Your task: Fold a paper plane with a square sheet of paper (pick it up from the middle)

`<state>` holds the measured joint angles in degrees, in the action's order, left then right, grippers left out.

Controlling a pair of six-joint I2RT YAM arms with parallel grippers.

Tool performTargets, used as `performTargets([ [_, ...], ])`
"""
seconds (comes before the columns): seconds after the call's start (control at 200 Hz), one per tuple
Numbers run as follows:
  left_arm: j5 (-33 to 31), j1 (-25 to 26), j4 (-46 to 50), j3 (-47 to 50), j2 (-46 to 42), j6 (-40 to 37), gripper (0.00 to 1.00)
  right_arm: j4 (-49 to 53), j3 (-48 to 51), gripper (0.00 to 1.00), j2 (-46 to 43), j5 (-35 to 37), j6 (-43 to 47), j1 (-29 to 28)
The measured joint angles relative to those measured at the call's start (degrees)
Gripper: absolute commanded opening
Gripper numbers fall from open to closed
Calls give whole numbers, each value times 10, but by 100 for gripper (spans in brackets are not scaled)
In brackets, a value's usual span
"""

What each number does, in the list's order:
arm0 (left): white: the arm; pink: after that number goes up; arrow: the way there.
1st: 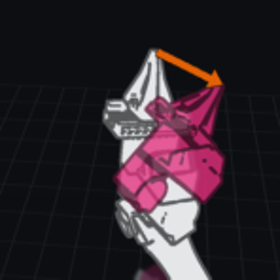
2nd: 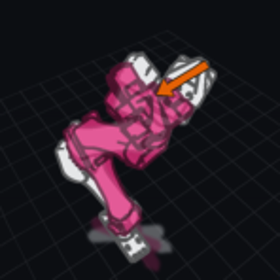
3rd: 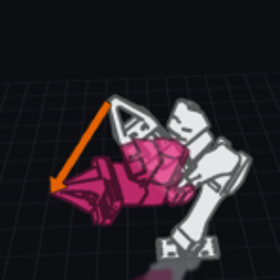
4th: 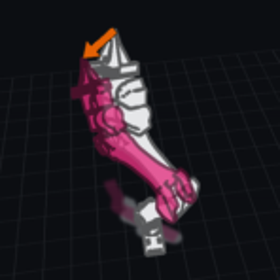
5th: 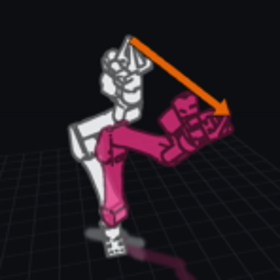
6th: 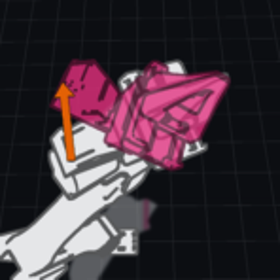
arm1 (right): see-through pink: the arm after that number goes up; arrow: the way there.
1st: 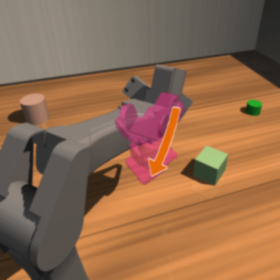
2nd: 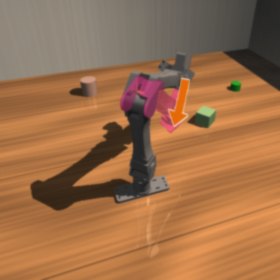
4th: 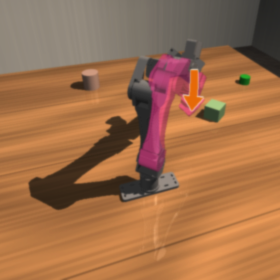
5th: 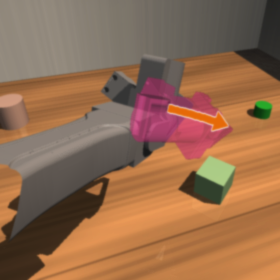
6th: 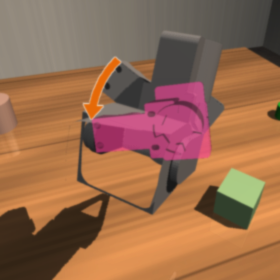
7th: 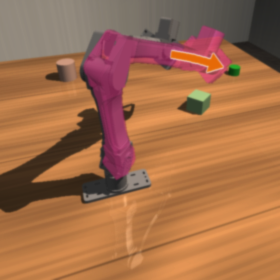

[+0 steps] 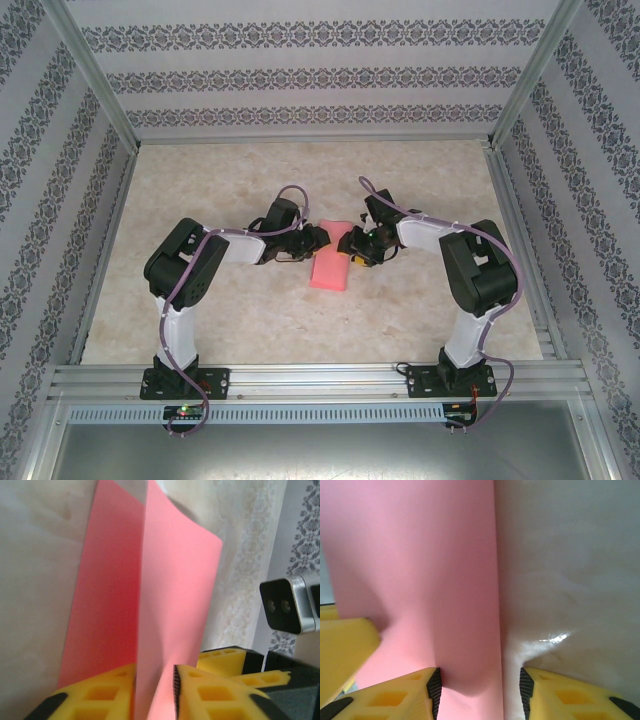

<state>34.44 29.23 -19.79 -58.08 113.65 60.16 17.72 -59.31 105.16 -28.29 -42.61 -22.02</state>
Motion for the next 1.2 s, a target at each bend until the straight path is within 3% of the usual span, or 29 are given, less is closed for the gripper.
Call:
performTargets([
  [0.16, -8, -7, 12, 4, -9, 0, 52, 16, -10, 44, 6, 9, 9, -1],
  [0.515, -56, -51, 64, 35, -86, -19, 63, 77, -55, 44, 29, 49, 26, -18],
  [0.734, -83, -61, 104, 36, -123, -47, 65, 108, -80, 45, 43, 66, 27, -25],
  [1.199, -57, -61, 108, 39, -103, -60, 62, 124, -97, 50, 59, 77, 3, -30],
])
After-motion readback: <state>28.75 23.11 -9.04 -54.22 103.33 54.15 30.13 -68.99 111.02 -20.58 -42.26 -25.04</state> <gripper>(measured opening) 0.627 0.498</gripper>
